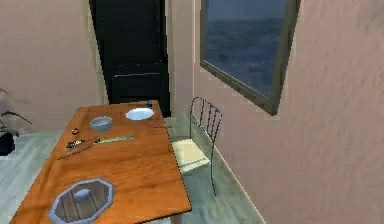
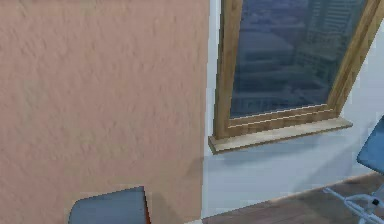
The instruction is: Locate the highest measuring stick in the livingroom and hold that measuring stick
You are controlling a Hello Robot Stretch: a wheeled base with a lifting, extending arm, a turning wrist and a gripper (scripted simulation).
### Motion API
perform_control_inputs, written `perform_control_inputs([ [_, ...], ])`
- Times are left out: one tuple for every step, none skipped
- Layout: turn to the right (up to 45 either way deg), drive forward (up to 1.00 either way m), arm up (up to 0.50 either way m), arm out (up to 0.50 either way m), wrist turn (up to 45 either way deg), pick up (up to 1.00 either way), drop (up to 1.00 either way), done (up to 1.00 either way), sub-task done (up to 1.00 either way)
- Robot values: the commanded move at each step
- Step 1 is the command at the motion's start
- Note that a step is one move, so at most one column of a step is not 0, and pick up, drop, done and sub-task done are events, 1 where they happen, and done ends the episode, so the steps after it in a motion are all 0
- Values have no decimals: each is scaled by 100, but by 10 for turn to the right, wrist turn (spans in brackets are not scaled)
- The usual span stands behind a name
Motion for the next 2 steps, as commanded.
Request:
perform_control_inputs([
  [0, 20, 0, 0, 0, 0, 0, 0, 0],
  [-450, 0, 0, 0, 0, 0, 0, 0, 0],
])
